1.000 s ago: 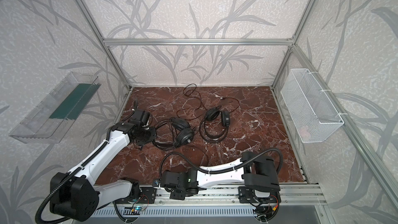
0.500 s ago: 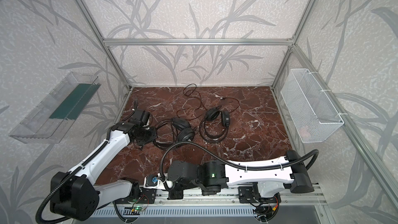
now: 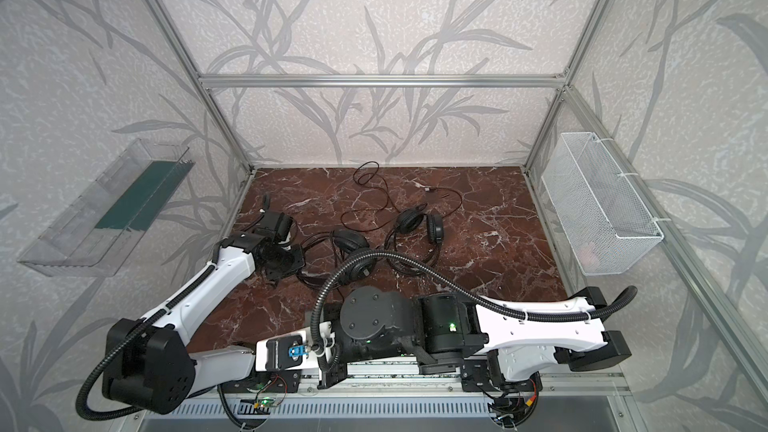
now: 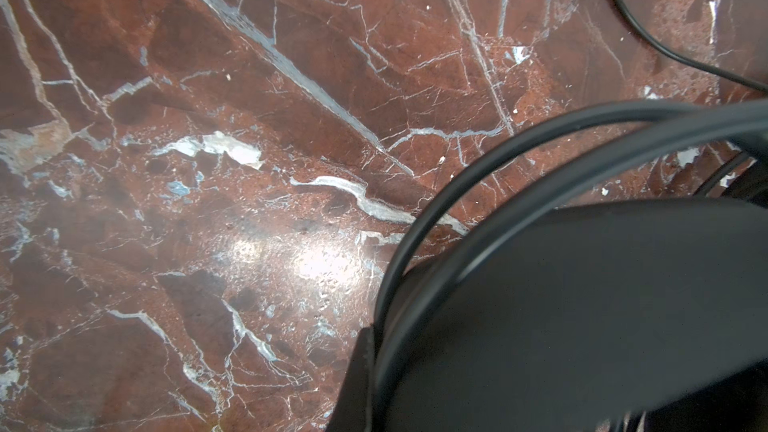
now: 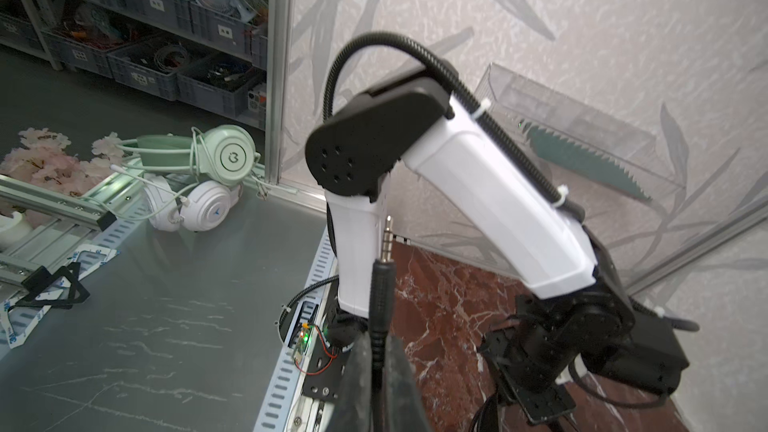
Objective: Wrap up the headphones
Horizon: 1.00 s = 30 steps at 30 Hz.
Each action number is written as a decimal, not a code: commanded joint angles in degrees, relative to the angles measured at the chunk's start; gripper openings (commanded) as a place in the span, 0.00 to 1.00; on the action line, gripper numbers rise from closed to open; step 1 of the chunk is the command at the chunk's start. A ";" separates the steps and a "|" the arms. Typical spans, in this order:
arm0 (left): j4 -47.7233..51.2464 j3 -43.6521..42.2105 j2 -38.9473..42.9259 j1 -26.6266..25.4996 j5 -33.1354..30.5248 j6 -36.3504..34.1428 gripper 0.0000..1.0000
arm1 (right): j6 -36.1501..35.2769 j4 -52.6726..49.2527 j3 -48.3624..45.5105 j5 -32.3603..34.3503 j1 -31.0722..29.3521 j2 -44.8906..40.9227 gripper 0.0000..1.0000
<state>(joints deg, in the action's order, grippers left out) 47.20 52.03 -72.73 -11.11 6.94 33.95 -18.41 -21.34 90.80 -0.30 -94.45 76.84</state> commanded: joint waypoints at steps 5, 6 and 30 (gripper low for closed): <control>1.15 3.33 -3.00 0.39 1.32 -0.90 0.00 | -4.80 -3.07 9.02 -0.38 -2.58 0.24 0.00; 1.25 3.33 -3.07 0.39 1.38 -1.01 0.00 | -5.21 -2.79 9.27 -0.33 -2.58 0.24 0.00; 1.32 3.07 -2.93 0.13 0.76 -0.99 0.00 | -10.99 -4.24 24.92 1.57 -2.58 7.41 0.00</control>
<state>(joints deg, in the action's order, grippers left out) 51.42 53.21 -75.96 -11.14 9.06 32.03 -27.00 -31.22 112.97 0.21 -96.42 84.03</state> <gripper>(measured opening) 0.064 0.068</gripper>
